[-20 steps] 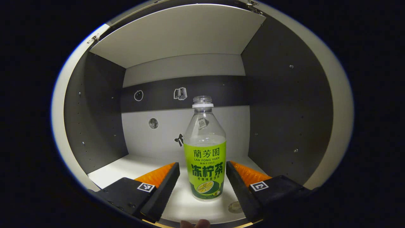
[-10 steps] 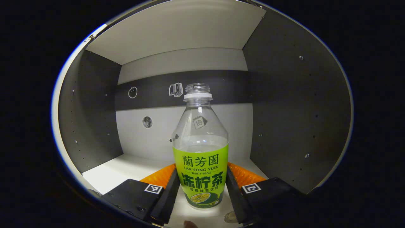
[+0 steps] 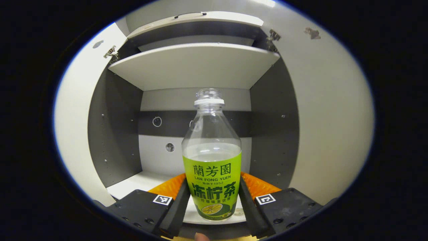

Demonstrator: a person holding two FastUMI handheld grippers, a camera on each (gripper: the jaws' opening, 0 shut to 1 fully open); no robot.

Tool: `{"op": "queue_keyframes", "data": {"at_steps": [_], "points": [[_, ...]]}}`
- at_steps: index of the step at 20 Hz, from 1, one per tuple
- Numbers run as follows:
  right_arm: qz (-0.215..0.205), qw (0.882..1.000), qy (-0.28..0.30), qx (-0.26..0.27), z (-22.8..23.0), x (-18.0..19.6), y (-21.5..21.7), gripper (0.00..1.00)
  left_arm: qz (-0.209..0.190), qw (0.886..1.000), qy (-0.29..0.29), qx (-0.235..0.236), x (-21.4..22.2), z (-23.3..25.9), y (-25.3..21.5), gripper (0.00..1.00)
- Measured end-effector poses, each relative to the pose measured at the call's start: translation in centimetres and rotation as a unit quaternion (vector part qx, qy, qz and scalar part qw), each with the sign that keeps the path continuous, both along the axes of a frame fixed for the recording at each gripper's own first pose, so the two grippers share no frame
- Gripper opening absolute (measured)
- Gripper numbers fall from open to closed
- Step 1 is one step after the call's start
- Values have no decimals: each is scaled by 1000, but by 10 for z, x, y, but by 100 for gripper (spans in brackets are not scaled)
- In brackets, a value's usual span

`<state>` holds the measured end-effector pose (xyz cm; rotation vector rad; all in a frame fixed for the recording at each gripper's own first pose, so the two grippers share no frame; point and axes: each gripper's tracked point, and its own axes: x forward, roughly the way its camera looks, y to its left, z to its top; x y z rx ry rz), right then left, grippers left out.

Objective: Grasp the bottle in the cabinet with the left hand and place it on the coaster, then close the right door with the right hand and the left door with the left hand.

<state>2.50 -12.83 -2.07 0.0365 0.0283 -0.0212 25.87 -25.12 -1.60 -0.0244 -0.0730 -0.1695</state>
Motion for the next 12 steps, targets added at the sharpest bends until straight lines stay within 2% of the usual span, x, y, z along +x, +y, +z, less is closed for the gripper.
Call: {"op": "queue_keyframes", "data": {"at_steps": [4, 6, 12], "points": [[-10, 1000, -21, 8, 10, 0, 7, 97, -25, 1000, -13, -5, -71, 0, 26, 76], [-14, 999, -36, 10, 16, -2, 11, 97, -52, 998, -17, -15, -103, -8, 36, 76], [-30, 998, -62, -1, 25, -17, 13, 97, -131, 991, -2, -13, -184, -72, 70, 76]]}}
